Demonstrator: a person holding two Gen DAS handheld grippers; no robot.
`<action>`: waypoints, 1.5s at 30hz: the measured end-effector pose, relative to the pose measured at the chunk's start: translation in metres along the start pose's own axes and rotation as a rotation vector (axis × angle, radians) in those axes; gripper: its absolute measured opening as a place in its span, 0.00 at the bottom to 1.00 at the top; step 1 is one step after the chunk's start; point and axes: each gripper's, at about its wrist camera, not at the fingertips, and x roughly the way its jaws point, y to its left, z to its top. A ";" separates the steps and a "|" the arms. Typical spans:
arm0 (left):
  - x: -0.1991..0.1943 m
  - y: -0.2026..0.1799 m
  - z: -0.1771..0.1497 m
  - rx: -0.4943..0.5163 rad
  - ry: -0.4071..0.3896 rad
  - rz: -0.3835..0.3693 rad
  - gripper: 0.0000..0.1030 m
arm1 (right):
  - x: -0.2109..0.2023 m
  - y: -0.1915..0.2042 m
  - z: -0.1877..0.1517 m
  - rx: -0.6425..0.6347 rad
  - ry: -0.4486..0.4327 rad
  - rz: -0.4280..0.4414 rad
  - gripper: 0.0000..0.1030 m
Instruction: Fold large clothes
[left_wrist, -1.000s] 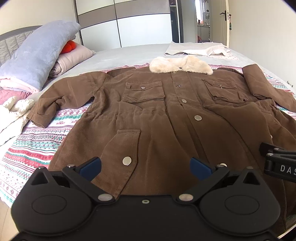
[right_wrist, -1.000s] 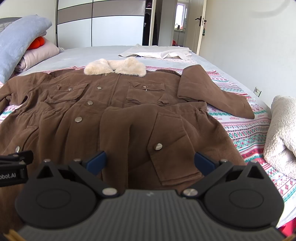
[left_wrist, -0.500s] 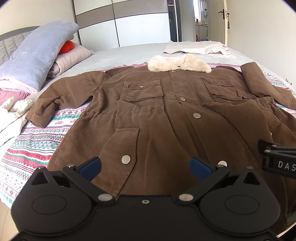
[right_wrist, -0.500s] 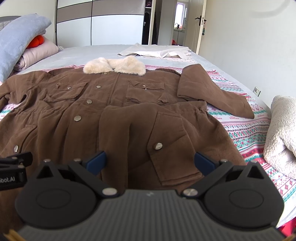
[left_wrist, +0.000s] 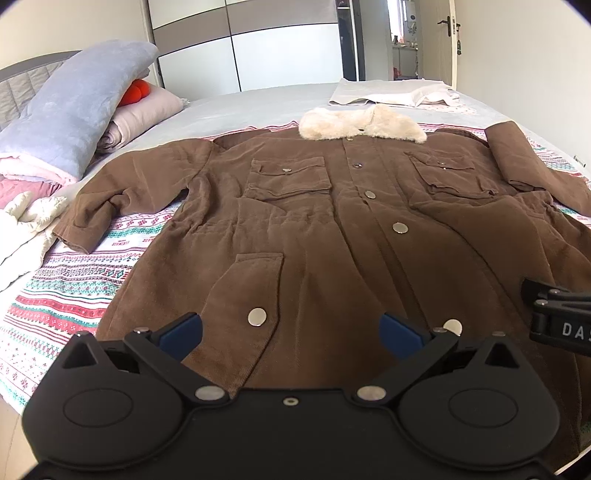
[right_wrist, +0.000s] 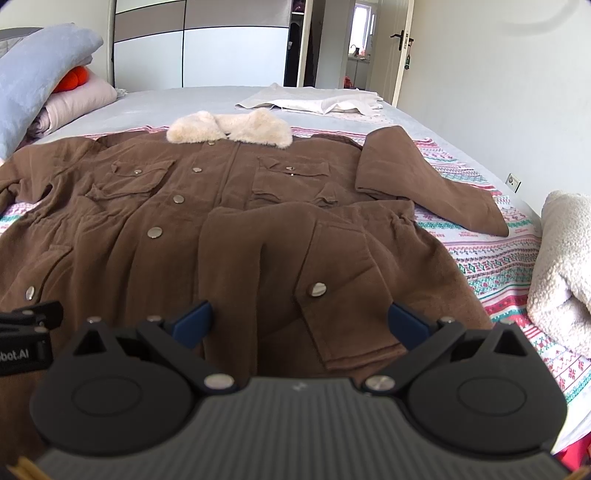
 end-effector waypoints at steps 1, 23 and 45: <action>0.000 0.001 0.000 -0.002 0.001 0.001 1.00 | 0.000 0.000 0.000 0.000 0.001 0.000 1.00; 0.000 -0.001 0.000 0.000 0.002 -0.003 1.00 | 0.002 0.000 0.000 0.001 0.005 -0.003 1.00; -0.003 0.011 -0.011 -0.005 -0.059 -0.006 1.00 | 0.000 -0.003 -0.007 -0.068 -0.009 0.009 1.00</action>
